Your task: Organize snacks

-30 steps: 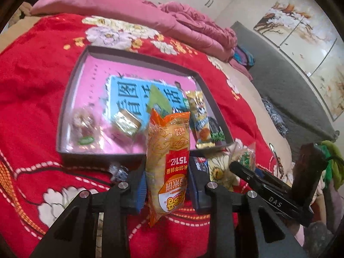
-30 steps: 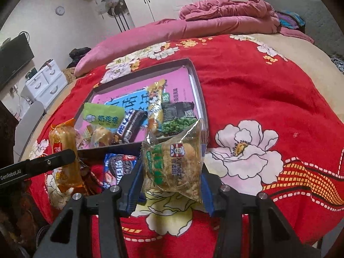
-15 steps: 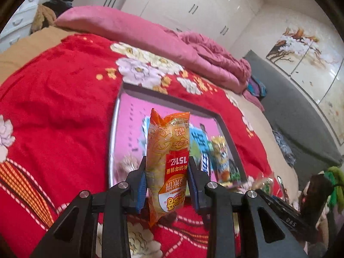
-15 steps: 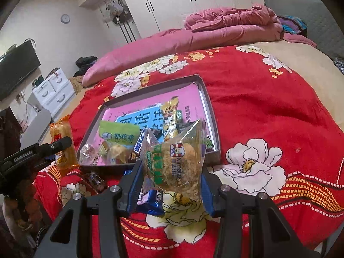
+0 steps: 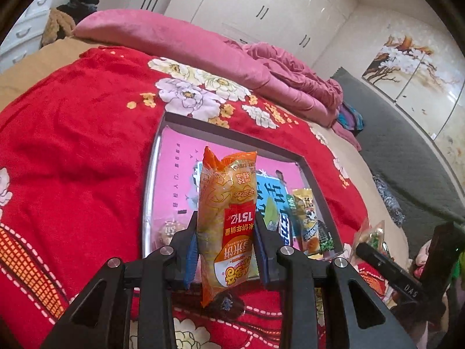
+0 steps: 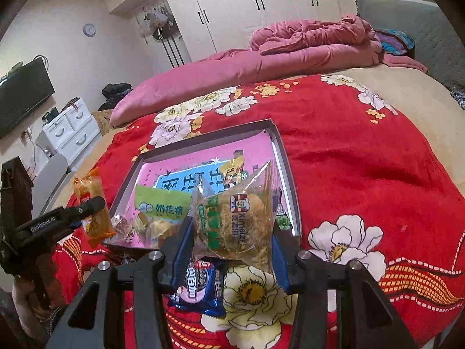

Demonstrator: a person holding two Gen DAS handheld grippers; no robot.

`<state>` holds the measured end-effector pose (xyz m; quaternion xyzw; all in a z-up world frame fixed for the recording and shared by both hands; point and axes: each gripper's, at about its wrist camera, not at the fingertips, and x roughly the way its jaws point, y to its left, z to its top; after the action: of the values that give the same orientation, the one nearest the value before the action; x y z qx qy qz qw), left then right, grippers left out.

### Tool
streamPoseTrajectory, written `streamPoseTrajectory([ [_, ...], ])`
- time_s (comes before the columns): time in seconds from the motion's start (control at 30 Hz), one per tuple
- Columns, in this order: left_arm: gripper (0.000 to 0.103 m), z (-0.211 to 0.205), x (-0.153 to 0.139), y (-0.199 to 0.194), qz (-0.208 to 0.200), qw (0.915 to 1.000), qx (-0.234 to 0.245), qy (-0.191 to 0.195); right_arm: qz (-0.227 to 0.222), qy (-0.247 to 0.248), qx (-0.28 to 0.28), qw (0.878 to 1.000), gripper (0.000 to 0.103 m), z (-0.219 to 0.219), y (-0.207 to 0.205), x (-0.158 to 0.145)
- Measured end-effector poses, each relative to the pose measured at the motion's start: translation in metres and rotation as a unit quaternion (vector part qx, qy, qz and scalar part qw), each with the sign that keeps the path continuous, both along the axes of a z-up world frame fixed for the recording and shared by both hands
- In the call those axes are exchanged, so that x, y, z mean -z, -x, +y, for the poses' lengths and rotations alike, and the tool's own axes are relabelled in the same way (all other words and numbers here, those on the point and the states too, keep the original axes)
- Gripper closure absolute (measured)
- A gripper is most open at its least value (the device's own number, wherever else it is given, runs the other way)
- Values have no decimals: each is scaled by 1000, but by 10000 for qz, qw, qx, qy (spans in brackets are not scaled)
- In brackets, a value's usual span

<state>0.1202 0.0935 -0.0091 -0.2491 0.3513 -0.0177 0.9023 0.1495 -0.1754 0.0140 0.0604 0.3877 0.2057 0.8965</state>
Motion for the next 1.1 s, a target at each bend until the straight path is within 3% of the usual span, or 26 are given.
streamPoseTrajectory([
  [1.1,69,-7,14,-8,242,9991,23,-351,-115,174,-250,9995,55,42,-24,2],
])
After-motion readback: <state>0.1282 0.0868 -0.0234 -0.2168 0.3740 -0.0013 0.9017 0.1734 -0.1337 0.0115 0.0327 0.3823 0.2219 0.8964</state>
